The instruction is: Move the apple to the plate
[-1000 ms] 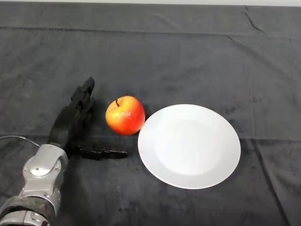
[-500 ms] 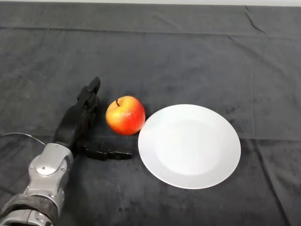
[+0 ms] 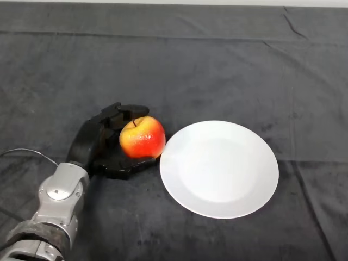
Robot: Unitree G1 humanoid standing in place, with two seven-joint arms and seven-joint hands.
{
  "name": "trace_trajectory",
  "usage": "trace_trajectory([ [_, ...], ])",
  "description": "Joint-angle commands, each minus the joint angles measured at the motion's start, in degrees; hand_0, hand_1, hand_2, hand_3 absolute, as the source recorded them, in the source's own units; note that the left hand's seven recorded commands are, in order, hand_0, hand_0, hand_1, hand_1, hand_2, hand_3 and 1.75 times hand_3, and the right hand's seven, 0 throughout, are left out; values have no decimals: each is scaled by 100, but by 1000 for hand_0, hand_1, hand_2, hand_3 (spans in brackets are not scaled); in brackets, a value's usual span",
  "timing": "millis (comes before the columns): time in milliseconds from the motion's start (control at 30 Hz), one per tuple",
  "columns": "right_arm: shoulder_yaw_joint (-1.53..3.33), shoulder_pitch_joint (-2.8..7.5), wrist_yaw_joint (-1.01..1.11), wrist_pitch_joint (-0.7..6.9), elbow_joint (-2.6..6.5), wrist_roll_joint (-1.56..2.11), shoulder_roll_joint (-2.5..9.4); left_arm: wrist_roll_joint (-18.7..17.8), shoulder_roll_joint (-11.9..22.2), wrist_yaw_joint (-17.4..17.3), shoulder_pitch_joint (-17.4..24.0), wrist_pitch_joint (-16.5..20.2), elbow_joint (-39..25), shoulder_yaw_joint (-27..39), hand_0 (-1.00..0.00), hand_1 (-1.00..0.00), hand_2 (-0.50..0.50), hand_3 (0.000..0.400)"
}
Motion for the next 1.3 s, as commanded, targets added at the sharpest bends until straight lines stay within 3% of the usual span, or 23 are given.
trace_trajectory([
  [33,167,485,129,123,156,-140,214,35,-66,-59,55,8,-104,-303,-1000,-1000,0,400],
  [567,165,489,131,128,148,-140,214,28,60,373,-139,-91,-229,-489,-1000,-1000,0,400],
  [1300,165,483,130,124,159,-143,213,714,-250,2121,-549,-1438,-434,-900,-1000,-1000,0,400],
])
